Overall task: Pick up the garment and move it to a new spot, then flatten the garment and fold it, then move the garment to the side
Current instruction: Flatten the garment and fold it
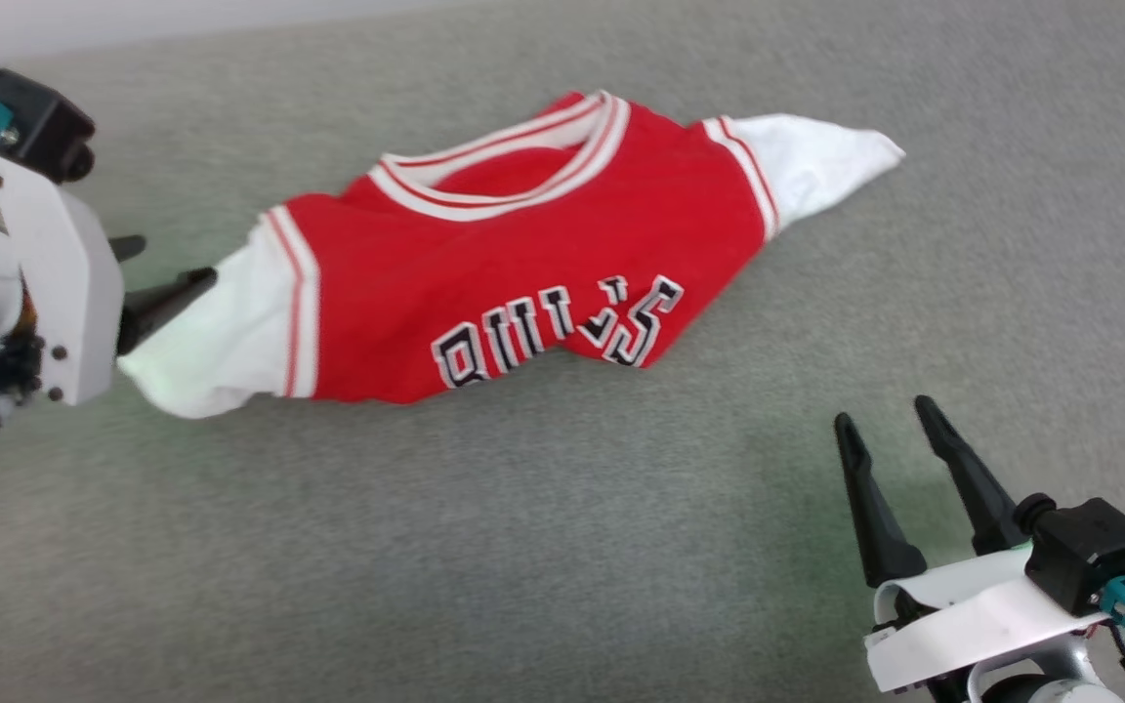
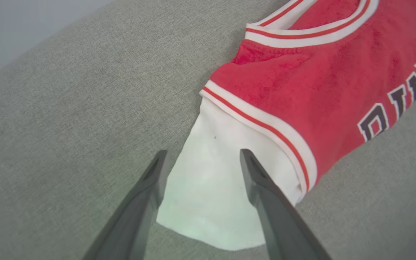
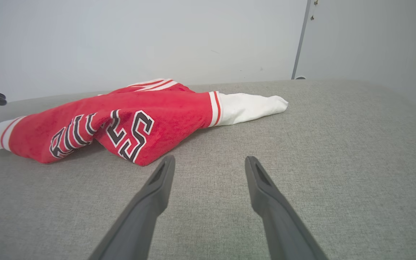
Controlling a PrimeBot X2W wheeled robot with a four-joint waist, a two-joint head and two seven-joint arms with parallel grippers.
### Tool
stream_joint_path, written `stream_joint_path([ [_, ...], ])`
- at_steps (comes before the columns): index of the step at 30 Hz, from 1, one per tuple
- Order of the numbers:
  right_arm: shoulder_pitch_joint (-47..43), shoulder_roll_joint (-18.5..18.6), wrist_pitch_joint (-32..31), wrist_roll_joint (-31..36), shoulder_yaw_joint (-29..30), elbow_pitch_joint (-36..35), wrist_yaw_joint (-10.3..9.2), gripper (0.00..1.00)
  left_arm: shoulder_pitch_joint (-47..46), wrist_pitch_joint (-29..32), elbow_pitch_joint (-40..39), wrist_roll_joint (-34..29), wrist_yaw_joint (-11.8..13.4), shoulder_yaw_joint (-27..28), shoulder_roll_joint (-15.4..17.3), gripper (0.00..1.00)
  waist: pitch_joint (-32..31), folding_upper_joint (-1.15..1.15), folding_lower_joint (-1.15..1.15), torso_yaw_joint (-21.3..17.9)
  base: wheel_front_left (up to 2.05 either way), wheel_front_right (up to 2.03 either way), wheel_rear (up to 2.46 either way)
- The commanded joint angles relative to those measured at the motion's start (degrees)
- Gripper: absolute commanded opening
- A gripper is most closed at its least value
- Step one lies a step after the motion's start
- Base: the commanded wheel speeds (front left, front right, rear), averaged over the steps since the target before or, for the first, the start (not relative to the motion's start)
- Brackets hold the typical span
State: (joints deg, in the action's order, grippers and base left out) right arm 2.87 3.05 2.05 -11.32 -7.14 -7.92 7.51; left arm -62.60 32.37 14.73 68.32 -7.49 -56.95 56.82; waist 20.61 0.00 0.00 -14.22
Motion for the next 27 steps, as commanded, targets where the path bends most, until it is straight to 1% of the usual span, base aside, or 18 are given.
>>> stream_joint_path([
  [1,0.1,-0.2,0.5,-0.5,-0.4,-0.3,-0.04,1.00,-0.9,0.4,0.6,1.1,0.0,-1.0,0.2,1.00,3.3,0.00,0.00,-3.4,0.00,0.00,0.00],
  [4,0.2,-0.2,0.9,-0.7,-1.3,-0.9,-0.04,1.00,-3.2,0.8,1.9,1.8,0.0,-4.5,1.6,1.00,4.7,0.00,0.00,-4.5,0.00,0.00,0.00],
  [6,0.5,-0.2,1.1,-0.9,-1.8,-1.1,-0.04,1.00,-4.4,0.5,2.4,0.9,0.0,-7.2,2.6,1.00,5.5,0.00,0.00,-5.1,0.00,0.00,0.00],
  [12,1.1,-0.2,1.5,-0.2,-2.0,-1.3,-0.04,1.00,-5.5,0.2,2.6,5.3,0.0,-13.1,3.4,1.00,6.4,0.00,0.00,-5.3,0.00,0.00,0.00],
  [16,1.5,-0.2,1.4,-0.1,-2.2,-1.4,-0.04,1.00,-6.7,0.0,2.1,5.7,0.0,-15.2,3.7,1.00,6.6,0.00,0.00,-5.0,0.00,0.00,0.00],
  [17,1.5,-0.2,1.3,-0.1,-2.3,-1.3,-0.04,1.00,-6.9,0.2,1.9,6.2,0.0,-15.5,3.7,0.77,6.6,0.00,0.00,-5.0,0.00,0.00,0.00],
  [18,1.6,-0.2,1.3,-0.1,-2.4,-1.3,-0.04,1.00,-7.2,0.2,1.8,6.4,0.0,-15.8,3.8,0.47,6.7,0.00,0.00,-4.9,0.00,0.00,0.00],
  [19,1.9,-0.2,1.2,0.0,-2.6,-1.3,-0.04,1.00,-7.3,0.2,1.6,6.6,0.0,-16.0,3.8,0.13,6.8,0.00,0.00,-4.8,0.00,0.00,0.00],
  [20,2.3,-0.2,1.1,0.0,-2.8,-1.4,-0.04,1.00,-7.5,0.4,1.5,6.9,0.0,-16.2,3.8,0.00,6.9,0.00,0.00,-4.8,0.00,0.00,0.00],
  [24,5.4,-0.2,-1.3,2.1,-4.2,-1.7,-0.04,1.00,-8.7,0.0,1.4,7.7,0.0,-16.5,4.2,0.00,7.6,0.00,0.00,-4.7,0.00,0.00,0.00],
  [27,10.4,0.1,-6.3,4.6,-6.0,-1.6,-0.04,1.00,-9.9,-0.5,1.2,8.0,0.1,-16.6,3.8,0.00,8.4,0.00,0.00,-4.2,0.00,0.00,0.00],
])
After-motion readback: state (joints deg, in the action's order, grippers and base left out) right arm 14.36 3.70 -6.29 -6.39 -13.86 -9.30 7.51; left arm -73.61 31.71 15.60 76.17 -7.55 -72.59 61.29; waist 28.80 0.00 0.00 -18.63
